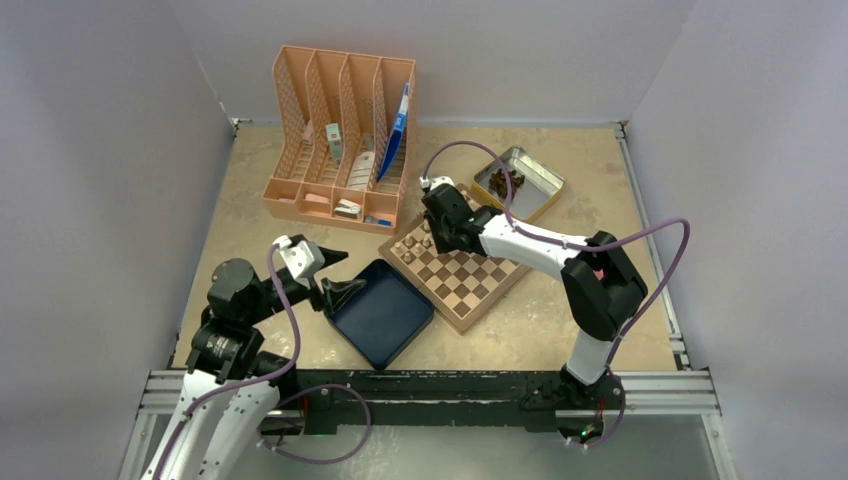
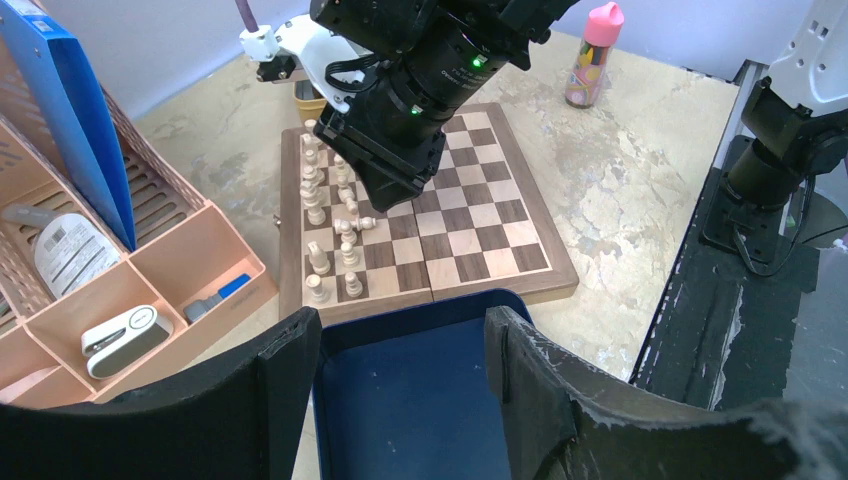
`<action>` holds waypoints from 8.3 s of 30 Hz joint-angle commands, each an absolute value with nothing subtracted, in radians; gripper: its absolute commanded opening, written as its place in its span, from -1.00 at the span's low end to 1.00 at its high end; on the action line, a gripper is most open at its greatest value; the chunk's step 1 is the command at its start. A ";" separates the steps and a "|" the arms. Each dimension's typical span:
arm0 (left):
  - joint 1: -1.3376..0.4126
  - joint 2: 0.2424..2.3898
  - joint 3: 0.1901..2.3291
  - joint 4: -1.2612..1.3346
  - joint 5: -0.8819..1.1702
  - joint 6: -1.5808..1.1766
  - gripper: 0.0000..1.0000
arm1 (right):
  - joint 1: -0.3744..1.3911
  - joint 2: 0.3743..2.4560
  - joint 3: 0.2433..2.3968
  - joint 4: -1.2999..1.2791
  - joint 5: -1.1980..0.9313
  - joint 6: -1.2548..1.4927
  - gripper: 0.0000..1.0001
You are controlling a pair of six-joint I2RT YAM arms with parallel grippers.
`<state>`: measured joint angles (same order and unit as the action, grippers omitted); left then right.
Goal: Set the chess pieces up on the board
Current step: Pick up the chess piece from the chessboard, then place the chess piece on the chessboard.
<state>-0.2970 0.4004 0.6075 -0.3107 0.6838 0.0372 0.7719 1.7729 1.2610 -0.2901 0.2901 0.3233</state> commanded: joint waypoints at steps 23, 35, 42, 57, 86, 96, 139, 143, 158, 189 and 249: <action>-0.299 0.396 0.621 -0.285 0.707 0.028 0.22 | 0.767 1.828 1.207 -0.116 0.250 0.249 -0.45; -0.299 0.396 0.620 -0.284 0.713 0.029 0.22 | 0.766 1.851 1.214 -0.105 0.258 0.237 -0.49; -0.299 0.390 0.618 -0.282 0.710 0.031 0.22 | 0.767 1.833 1.213 -0.116 0.262 0.241 -0.64; -0.299 0.384 0.607 -0.266 0.705 0.040 0.22 | 0.767 1.664 1.190 -0.164 0.281 0.284 -0.72; -0.301 0.815 0.797 -0.407 1.302 0.753 0.15 | 0.878 1.327 0.933 0.073 -0.610 0.289 -0.72; -0.314 0.894 0.783 -0.488 1.347 0.800 0.21 | 0.906 1.264 0.909 0.120 -0.615 0.312 -0.76; -0.314 0.892 0.775 -0.196 1.506 0.347 -1.00 | 0.905 1.227 0.919 0.220 -0.615 0.376 -0.41; -0.314 0.880 0.756 -0.098 1.495 0.225 -1.00 | 0.905 1.152 0.877 0.322 -0.518 0.462 -0.09; -0.314 0.733 0.552 0.721 1.118 -0.455 -1.00 | 0.903 1.056 0.663 0.963 -0.432 1.026 0.26; -0.314 0.735 0.404 1.119 0.963 -0.676 -1.00 | 0.900 1.134 0.716 1.013 -0.378 1.149 -0.15; -0.314 0.537 0.567 -0.032 0.711 -0.116 0.57 | 0.847 1.222 1.152 -0.107 0.302 0.438 -0.85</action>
<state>-0.3107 0.5682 0.5293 0.1062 0.7982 -0.2070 0.8570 1.1683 1.0599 0.0635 0.1501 0.5549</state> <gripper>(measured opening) 0.775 0.153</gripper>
